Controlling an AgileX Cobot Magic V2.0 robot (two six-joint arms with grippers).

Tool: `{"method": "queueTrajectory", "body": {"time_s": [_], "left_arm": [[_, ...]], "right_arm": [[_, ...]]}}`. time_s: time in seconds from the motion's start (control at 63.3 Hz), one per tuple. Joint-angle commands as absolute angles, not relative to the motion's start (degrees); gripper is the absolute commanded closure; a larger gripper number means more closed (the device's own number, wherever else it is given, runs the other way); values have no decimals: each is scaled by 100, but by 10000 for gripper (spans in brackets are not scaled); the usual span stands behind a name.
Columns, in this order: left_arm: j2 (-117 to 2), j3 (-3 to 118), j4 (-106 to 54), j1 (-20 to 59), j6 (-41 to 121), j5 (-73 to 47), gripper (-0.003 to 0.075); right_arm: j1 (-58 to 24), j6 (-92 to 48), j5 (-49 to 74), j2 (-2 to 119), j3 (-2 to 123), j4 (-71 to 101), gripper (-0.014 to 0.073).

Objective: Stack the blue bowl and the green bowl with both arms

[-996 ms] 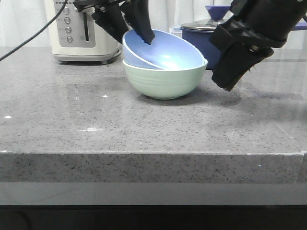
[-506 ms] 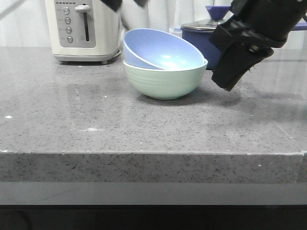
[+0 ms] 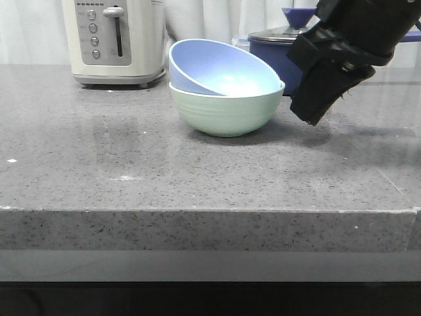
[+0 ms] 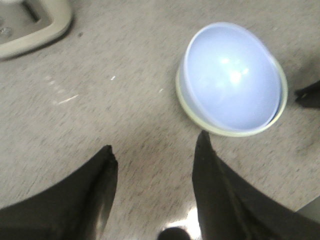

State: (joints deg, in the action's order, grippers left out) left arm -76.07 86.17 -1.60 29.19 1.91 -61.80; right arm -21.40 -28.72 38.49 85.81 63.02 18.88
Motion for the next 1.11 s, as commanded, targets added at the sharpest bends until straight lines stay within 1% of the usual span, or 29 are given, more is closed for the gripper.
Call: {"method": "queueTrajectory", "body": {"time_s": [0.0,0.221,0.49,0.632,1.091], "left_arm": [[-6867,8062,-101,2958,0,-5568,366],[-5434,6447,-88,2958,0,-5021,366],[-4159,5178,-88,2958,0,-4680,366],[-3859,4919,-88,2958,0,-4597,366],[-3857,4898,-88,2958,0,-4482,366]], "right_arm": [[-2134,-2934,3675,8387,6432,1978,657],[-2134,-2934,3675,8387,6432,1978,657],[-2134,-2934,3675,8387,6432,1978,657],[-2134,-2934,3675,8387,6432,1978,657],[-2134,-2934,3675,8387,6432,2009,657]]}}
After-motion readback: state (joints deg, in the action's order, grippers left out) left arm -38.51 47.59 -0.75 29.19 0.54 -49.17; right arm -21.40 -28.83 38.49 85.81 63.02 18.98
